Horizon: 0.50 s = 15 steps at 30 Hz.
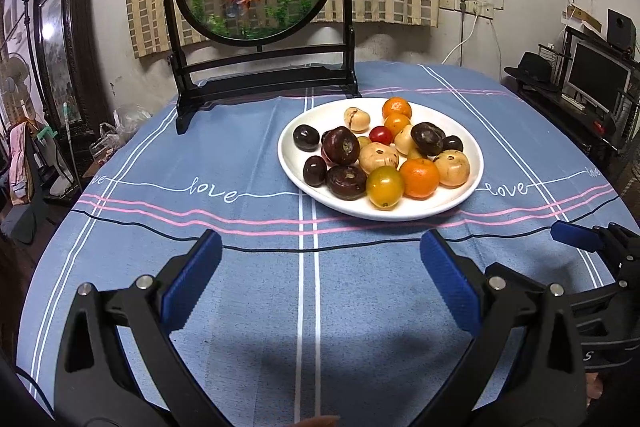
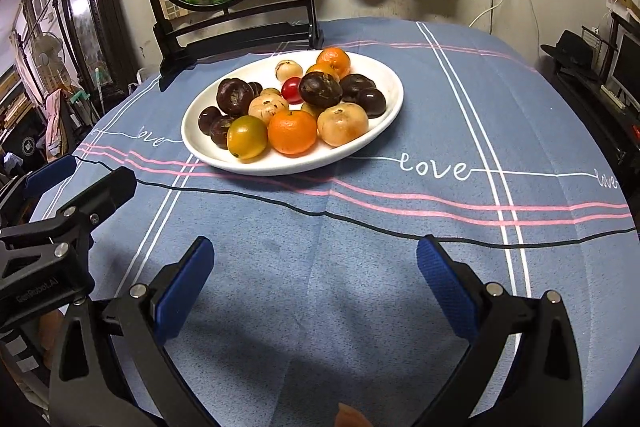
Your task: Organize fruits
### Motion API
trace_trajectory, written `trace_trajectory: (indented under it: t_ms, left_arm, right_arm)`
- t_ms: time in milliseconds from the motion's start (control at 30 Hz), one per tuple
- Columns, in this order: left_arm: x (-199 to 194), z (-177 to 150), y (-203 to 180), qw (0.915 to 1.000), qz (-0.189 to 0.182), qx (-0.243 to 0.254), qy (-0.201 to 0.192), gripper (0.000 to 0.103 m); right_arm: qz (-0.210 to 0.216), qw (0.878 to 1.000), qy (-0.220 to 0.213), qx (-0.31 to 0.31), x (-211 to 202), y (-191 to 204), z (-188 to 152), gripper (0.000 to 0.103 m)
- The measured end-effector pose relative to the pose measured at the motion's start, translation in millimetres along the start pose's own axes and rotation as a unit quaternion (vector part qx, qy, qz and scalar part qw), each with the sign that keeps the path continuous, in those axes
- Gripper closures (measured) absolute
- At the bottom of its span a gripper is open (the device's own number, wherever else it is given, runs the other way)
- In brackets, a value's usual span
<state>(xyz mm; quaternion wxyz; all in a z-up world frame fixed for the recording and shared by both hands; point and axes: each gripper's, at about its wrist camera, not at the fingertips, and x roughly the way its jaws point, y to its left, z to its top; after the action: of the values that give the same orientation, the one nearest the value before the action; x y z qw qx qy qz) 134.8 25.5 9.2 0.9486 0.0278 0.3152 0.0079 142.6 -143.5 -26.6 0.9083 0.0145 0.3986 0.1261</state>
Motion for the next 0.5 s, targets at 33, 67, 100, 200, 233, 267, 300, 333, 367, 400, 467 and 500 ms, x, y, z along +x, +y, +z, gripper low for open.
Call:
trace_trajectory:
  t_ms: [33,67,100,200,233,267,300,333,367,400,467,500]
  left_arm:
    - [0.1,-0.1,0.2,1.0000,-0.001,-0.001,0.000,0.002]
    - [0.1,0.0,0.2,1.0000,-0.001,0.000,0.000,0.002]
    - [0.1,-0.1,-0.3,1.0000,-0.001,0.001,-0.001,0.002]
    - [-0.9,0.2,-1.2,1.0000,-0.004,0.005,-0.007,0.002]
    - [-2.0,0.1,-2.0,0.9999,-0.005,0.008,-0.013,0.002]
    - [-3.5,-0.4,-2.9,0.9997,-0.005,0.011,-0.020,0.002]
    - [-5.9,-0.9,-4.1,0.9994,-0.002,0.014,-0.031,0.002]
    - [-7.1,-1.2,-5.2,0.9992,0.002,0.017,-0.037,0.002]
    - [-7.7,-1.3,-5.8,0.9990,0.006,0.019,-0.041,0.002]
    - [-7.3,-1.2,-5.7,0.9990,0.007,0.020,-0.041,0.002]
    - [-5.4,-0.4,-4.5,0.9993,-0.002,0.016,-0.034,0.002]
    - [-3.9,0.1,-3.3,0.9995,-0.006,0.013,-0.030,0.002]
  right_arm:
    - [0.000,1.000,0.000,0.000,0.0,0.1,0.0,0.001]
    - [0.000,1.000,0.000,0.000,-0.1,0.2,-0.1,0.001]
    - [0.000,1.000,0.000,0.000,-0.2,0.2,0.1,0.001]
    - [-0.001,1.000,0.000,-0.001,0.6,0.6,-0.1,0.001]
    - [-0.001,1.000,0.000,-0.001,0.5,0.5,-0.2,0.001]
    - [0.000,1.000,0.000,-0.001,0.4,0.1,-0.3,0.001]
    - [-0.001,1.000,-0.001,-0.002,0.4,0.5,-0.3,0.001]
    - [-0.002,1.000,-0.001,-0.002,0.2,0.3,-0.3,0.001]
    - [-0.002,1.000,-0.001,-0.002,0.4,0.2,-0.4,0.001]
    - [-0.003,1.000,-0.001,-0.002,0.8,0.3,-0.5,0.001]
    - [-0.003,1.000,-0.001,-0.002,0.9,0.0,-0.4,0.001]
    - [-0.003,1.000,-0.002,-0.002,0.7,0.2,-0.4,0.001]
